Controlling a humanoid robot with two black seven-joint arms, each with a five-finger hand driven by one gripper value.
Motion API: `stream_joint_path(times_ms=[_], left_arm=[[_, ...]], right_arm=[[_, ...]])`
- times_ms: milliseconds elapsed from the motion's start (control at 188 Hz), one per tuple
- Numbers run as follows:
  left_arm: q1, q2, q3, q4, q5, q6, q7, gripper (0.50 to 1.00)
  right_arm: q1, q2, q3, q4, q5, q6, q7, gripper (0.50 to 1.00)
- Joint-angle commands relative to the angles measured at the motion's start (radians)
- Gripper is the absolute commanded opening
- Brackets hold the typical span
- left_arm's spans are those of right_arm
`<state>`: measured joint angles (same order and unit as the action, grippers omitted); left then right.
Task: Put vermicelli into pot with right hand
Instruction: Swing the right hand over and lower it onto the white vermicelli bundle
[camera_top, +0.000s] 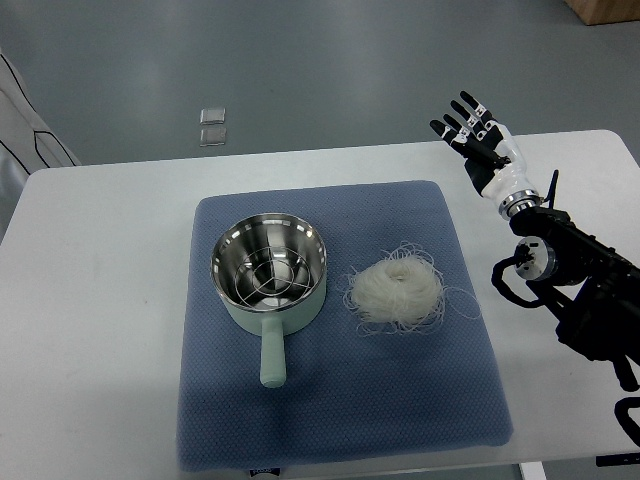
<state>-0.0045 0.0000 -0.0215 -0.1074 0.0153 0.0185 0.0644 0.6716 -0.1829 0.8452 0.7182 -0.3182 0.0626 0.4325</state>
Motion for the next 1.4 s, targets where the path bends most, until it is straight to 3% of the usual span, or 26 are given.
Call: stream_joint_path(times_ms=[0,213,452,765,1052,1392], left_arm=[[0.000,0.000,0.000,0.000,0.000,0.000,0.000,1.000],[0.000,0.000,0.000,0.000,0.000,0.000,0.000,1.000],[0.000,0.000,0.000,0.000,0.000,0.000,0.000,1.000],[-0.005,0.000,0.000,0.000,0.000,0.000,0.000,1.000],[-0.005,0.000,0.000,0.000,0.000,0.000,0.000,1.000],[-0.005,0.000,0.000,0.000,0.000,0.000,0.000,1.000]], right_arm=[[-0.003,-0.059,-0.009,0.060,-0.096,-0.012,-0.005,0.917],[0.009,-0.205,-0.115,0.152,-0.286,-0.044,-0.009,0.917],[0.092,-0.386,-0.325,0.288,-0.518,-0.010,-0.009,0.917],[0.256,-0.589,-0.560,0.527,-0.938,0.141,-0.009,0.915],[0.344,-0.610,-0.568,0.596,-1.154,0.310,0.000,0.915],[0.358,-0.540,-0.637,0.590,-1.161,0.290,-0.001,0.915]])
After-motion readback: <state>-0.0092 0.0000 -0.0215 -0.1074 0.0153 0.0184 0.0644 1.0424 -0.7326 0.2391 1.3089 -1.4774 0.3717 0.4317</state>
